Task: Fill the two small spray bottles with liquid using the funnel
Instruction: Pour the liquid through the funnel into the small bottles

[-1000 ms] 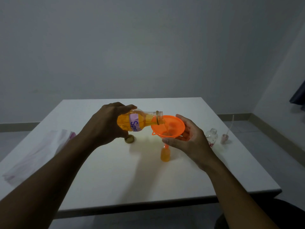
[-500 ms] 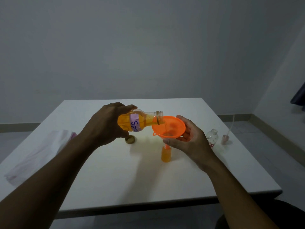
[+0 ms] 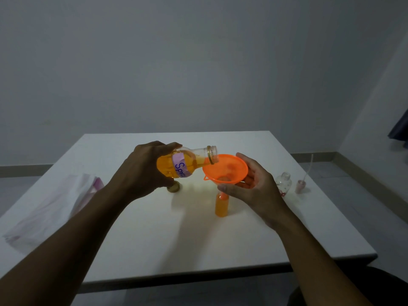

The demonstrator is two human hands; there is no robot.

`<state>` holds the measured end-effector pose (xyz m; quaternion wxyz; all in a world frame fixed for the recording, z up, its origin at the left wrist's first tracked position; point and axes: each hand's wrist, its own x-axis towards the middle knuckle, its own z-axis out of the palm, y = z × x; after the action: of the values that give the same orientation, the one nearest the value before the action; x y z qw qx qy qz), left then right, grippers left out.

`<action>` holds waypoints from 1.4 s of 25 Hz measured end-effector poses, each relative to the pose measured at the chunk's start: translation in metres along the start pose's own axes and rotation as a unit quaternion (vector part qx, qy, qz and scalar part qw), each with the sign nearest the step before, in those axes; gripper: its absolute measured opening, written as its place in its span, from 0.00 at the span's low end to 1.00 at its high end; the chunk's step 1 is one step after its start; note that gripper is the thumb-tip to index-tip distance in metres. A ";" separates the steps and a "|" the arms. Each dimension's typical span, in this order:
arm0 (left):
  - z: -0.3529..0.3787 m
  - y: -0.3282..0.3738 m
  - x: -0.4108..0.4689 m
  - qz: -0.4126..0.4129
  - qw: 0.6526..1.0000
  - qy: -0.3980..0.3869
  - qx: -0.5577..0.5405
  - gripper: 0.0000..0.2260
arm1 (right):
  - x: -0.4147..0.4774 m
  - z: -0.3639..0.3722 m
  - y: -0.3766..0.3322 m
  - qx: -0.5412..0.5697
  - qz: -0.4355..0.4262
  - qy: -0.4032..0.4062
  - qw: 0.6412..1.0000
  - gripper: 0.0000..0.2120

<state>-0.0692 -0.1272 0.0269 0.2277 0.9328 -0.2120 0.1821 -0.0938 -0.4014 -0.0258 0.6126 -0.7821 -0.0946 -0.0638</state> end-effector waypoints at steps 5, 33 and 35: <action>0.009 0.005 -0.006 -0.024 0.999 0.017 -0.044 0.35 | 0.001 0.001 -0.001 -0.020 -0.003 -0.001 1.000 0.48; 0.019 0.009 -0.019 -0.132 0.980 0.064 -0.136 0.30 | 0.006 -0.002 -0.008 0.006 0.000 0.042 0.999 0.47; 0.020 0.010 -0.017 -0.134 0.980 0.069 -0.132 0.30 | 0.006 -0.004 -0.009 0.017 0.002 0.049 0.999 0.47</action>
<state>-0.0837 -0.1401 0.0060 0.3852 0.8996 -0.0915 0.1845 -0.0898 -0.4029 -0.0152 0.6296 -0.7679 -0.0637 -0.0992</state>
